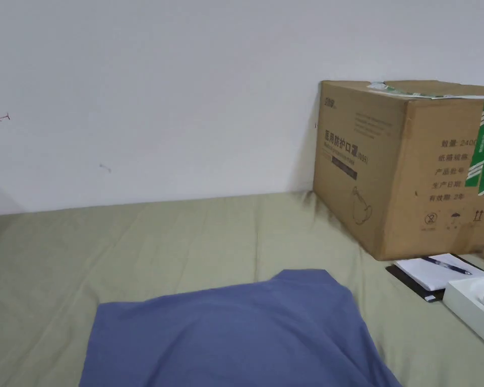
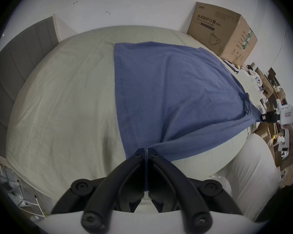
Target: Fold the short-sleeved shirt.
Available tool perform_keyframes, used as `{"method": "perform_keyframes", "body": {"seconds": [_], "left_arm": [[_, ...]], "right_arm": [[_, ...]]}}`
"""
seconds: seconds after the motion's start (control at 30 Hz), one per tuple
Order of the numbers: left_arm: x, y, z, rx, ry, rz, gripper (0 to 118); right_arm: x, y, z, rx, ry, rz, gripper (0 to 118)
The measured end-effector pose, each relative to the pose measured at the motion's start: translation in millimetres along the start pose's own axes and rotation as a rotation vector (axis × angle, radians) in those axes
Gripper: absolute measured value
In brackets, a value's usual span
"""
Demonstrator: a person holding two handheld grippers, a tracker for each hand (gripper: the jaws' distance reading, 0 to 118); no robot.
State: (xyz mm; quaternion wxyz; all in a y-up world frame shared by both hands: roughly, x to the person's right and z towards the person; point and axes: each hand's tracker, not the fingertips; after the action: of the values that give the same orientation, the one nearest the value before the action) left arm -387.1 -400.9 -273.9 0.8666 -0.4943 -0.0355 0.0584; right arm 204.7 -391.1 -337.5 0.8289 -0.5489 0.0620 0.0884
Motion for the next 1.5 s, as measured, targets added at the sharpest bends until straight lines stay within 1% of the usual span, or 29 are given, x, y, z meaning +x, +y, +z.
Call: {"method": "perform_keyframes", "body": {"seconds": [0.07, 0.1, 0.13, 0.17, 0.2, 0.23, 0.27, 0.3, 0.5, 0.53, 0.57, 0.6, 0.63, 0.67, 0.73, 0.77, 0.83, 0.9, 1.0, 1.03, 1.1, 1.13, 1.17, 1.23, 1.3, 1.4, 1.43, 1.47, 1.5], "left_arm": [[-1.4, -2.0, -2.7, -0.025, 0.003, -0.035, 0], [7.4, -4.3, 0.3, -0.017, 0.021, -0.064, 3], [6.7, -4.9, 0.0, -0.022, 0.034, -0.081, 10], [4.5, -6.1, -0.8, -0.034, 0.048, -0.09, 30], [1.7, -8.2, -1.1, -0.042, 0.069, -0.1, 58], [4.2, -12.3, 2.2, -0.036, 0.072, -0.102, 97], [1.8, -16.1, 6.5, -0.024, 0.07, -0.102, 113], [0.2, -17.9, 14.2, -0.001, 0.072, -0.094, 116], [12.1, -21.2, 80.3, 0.314, -0.045, 0.107, 115], [17.3, -22.8, 90.3, 0.373, -0.044, 0.128, 114], [21.5, -25.7, 100.1, 0.417, -0.052, 0.152, 107], [25.7, -29.8, 109.5, 0.475, -0.069, 0.162, 87], [30.6, -33.6, 117.5, 0.553, -0.059, 0.172, 37], [36.4, -37.7, 124.9, 0.618, -0.026, 0.175, 0], [47.4, -41.4, 130.2, 0.642, 0.078, 0.156, 0], [50.3, -40.8, 128.7, 0.654, 0.095, 0.144, 0], [49.2, -35.1, 123.9, 0.603, 0.027, 0.1, 0], [41.7, -25.7, 117.3, 0.479, 0.071, 0.076, 0], [20.5, -6.1, 76.6, 0.073, 0.031, 0.088, 0], [13.4, -8.2, 65.8, -0.003, 0.013, 0.104, 0], [2.9, -12.7, 44.9, -0.009, 0.001, 0.126, 0], [1.1, -13.5, 38.5, -0.003, 0.026, 0.137, 12], [-0.8, -16.7, 35.1, 0.001, 0.024, 0.132, 40], [0.4, -22.5, 24.4, 0.0, 0.022, 0.128, 115], [-3.0, -21.7, 13.4, 0.062, -0.01, 0.091, 114], [-3.6, -22.6, -9.3, 0.011, -0.006, 0.088, 114], [-0.4, -21.5, -4.2, -0.029, -0.024, 0.084, 108], [0.4, -23.1, -10.1, -0.067, -0.051, 0.065, 91], [1.0, -26.1, -15.9, -0.07, -0.052, 0.044, 56]], "right_arm": [[-1.3, 6.1, -8.9, -0.052, 0.014, -0.01, 0], [-2.0, 9.0, -12.2, -0.053, 0.022, -0.024, 1], [-2.7, 10.8, -14.7, -0.055, 0.024, -0.029, 8], [-2.7, 11.1, -15.3, -0.051, 0.028, -0.035, 23], [0.0, 10.5, -15.0, -0.04, 0.02, -0.048, 46], [-0.4, 9.8, -11.8, -0.008, -0.003, -0.068, 88], [-0.3, 7.9, -6.0, 0.048, 0.001, -0.078, 109], [-0.3, 6.5, 0.7, 0.095, 0.025, -0.084, 118], [-27.8, 1.8, 64.3, 0.39, 0.077, -0.1, 112], [-36.2, -0.2, 75.3, 0.447, 0.109, -0.1, 104], [-45.0, -5.3, 86.6, 0.543, 0.158, -0.107, 88], [-54.9, -10.8, 97.0, 0.649, 0.201, -0.11, 61], [-65.0, -16.0, 105.7, 0.731, 0.218, -0.109, 22], [-75.3, -19.1, 111.9, 0.779, 0.215, -0.114, 0], [-94.5, -22.1, 119.4, 0.841, 0.197, -0.13, 0], [-101.2, -21.9, 122.1, 0.854, 0.225, -0.143, 0], [-107.8, -19.0, 123.5, 0.842, 0.317, -0.155, 0], [-104.6, -15.6, 120.4, 0.806, 0.34, -0.137, 0], [-112.9, -14.7, 122.6, 0.778, 0.327, -0.086, 0], [-114.3, -15.0, 121.9, 0.761, 0.336, -0.08, 0], [-116.7, -16.2, 117.9, 0.728, 0.348, -0.075, 0], [-114.2, -15.2, 112.4, 0.707, 0.353, -0.075, 0], [-114.3, -15.5, 109.3, 0.686, 0.355, -0.071, 0], [-115.8, -17.1, 104.2, 0.649, 0.352, -0.068, 0], [-117.7, -17.5, 99.3, 0.616, 0.354, -0.065, 0], [-117.4, -18.3, 91.4, 0.59, 0.357, -0.059, 0], [-117.8, -18.1, 90.2, 0.584, 0.354, -0.054, 0], [-118.6, -17.8, 89.6, 0.578, 0.35, -0.047, 0], [-119.2, -17.8, 89.3, 0.576, 0.347, -0.041, 0]]}}
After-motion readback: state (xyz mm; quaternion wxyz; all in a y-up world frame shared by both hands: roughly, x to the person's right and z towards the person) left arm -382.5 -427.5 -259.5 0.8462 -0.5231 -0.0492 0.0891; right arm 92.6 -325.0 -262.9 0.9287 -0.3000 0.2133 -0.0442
